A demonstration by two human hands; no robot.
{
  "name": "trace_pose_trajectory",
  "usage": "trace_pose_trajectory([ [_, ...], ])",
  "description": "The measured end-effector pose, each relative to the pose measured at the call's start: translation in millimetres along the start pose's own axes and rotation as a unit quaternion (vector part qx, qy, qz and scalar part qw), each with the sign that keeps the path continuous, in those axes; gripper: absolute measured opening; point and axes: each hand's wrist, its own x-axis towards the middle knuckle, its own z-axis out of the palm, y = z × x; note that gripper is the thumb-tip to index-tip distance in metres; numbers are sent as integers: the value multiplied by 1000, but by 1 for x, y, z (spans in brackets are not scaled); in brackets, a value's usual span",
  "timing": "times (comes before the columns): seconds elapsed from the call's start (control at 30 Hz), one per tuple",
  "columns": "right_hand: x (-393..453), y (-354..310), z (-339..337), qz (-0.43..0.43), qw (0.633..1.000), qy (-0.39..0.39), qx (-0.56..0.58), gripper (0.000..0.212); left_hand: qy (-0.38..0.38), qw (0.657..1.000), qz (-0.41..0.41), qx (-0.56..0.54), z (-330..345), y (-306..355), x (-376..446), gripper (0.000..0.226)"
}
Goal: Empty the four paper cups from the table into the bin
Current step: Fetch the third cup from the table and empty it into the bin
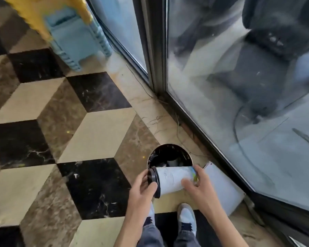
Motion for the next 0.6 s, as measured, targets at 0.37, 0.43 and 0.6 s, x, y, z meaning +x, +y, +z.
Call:
trace_pose_trajectory([
  [0.37,108,85,62,70,996,-28,-51,58,-30,994,-100,40,3,-103,115,52],
  [0.43,105,78,54,67,996,-14,-55,57,-56,991,-105,53,3,-100,109,62],
  [0.6,79,29,30,43,997,-4,-63,54,-36,995,-87,42,-10,-66,87,50],
])
